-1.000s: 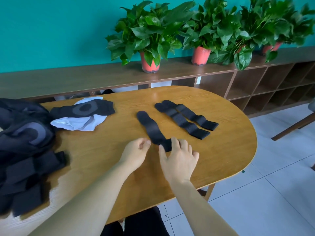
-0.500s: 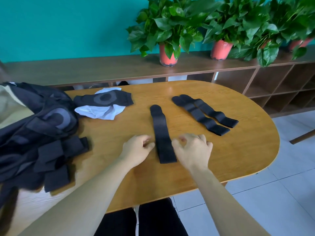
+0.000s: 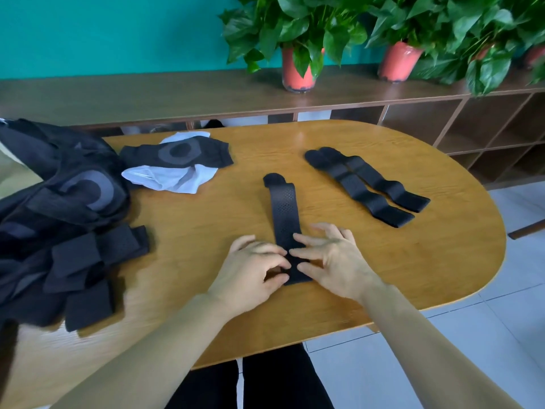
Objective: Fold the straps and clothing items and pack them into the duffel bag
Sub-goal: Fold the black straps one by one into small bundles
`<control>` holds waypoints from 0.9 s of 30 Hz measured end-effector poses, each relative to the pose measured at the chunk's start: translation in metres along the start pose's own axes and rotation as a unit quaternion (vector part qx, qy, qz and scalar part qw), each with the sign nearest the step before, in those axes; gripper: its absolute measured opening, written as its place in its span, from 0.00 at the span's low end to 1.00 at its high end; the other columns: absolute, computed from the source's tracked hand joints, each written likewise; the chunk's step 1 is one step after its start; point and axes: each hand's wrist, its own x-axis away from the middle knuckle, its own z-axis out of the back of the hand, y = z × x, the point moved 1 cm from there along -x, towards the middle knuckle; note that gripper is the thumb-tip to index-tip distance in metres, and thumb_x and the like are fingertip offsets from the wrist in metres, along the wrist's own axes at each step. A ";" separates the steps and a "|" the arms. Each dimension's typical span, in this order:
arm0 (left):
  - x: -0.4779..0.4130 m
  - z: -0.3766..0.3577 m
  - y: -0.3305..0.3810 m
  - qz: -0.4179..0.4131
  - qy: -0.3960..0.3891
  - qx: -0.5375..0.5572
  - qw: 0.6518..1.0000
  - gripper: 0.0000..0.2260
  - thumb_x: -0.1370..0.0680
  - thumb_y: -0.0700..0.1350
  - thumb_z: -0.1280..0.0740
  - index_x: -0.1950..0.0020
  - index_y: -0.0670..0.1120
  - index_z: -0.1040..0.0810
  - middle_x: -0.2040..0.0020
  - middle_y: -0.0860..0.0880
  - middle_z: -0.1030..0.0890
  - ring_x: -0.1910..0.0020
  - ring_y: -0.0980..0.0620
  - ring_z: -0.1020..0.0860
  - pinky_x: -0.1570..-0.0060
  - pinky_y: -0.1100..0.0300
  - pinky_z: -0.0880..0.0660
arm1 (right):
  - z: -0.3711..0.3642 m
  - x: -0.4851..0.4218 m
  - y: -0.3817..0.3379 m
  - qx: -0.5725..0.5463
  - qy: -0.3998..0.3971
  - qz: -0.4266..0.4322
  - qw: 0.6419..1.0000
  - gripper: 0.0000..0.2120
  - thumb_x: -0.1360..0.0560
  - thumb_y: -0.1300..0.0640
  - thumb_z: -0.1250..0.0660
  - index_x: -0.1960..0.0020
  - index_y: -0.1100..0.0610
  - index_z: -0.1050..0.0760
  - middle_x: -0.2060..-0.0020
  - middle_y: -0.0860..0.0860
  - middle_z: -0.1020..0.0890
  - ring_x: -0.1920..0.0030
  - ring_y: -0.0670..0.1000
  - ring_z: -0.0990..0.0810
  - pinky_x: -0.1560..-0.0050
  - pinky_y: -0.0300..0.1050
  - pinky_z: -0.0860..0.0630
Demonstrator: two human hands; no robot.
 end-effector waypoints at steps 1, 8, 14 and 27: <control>-0.001 0.001 -0.001 -0.008 -0.004 -0.011 1.000 0.08 0.25 0.55 0.31 0.48 0.59 0.19 0.41 0.61 0.22 0.40 0.64 0.27 0.29 0.58 0.52 | 0.000 -0.005 0.002 0.002 -0.005 0.001 1.000 0.15 0.23 0.47 0.35 0.36 0.39 0.26 0.31 0.39 0.31 0.27 0.44 0.48 0.36 0.38 0.56; -0.012 0.006 -0.008 -0.031 -0.040 -0.019 0.999 0.09 0.26 0.57 0.31 0.48 0.58 0.20 0.42 0.61 0.22 0.32 0.66 0.35 0.29 0.57 0.61 | -0.002 -0.054 0.017 0.022 -0.029 -0.026 0.999 0.18 0.21 0.47 0.40 0.31 0.39 0.31 0.28 0.39 0.35 0.26 0.46 0.50 0.31 0.43 0.54; -0.018 0.010 -0.012 -0.031 -0.062 -0.002 0.998 0.10 0.28 0.58 0.29 0.50 0.57 0.20 0.44 0.62 0.21 0.33 0.70 0.34 0.27 0.52 0.65 | -0.003 -0.098 0.026 0.045 -0.063 -0.066 0.995 0.19 0.20 0.46 0.43 0.29 0.39 0.35 0.27 0.39 0.38 0.26 0.47 0.51 0.29 0.49 0.52; 0.010 0.039 -0.032 -0.013 -0.094 -0.021 0.995 0.10 0.30 0.59 0.29 0.52 0.57 0.19 0.47 0.62 0.20 0.35 0.71 0.33 0.28 0.51 0.66 | -0.021 -0.130 -0.010 0.067 -0.070 -0.055 0.994 0.22 0.22 0.42 0.43 0.28 0.41 0.36 0.26 0.43 0.39 0.27 0.50 0.49 0.29 0.51 0.49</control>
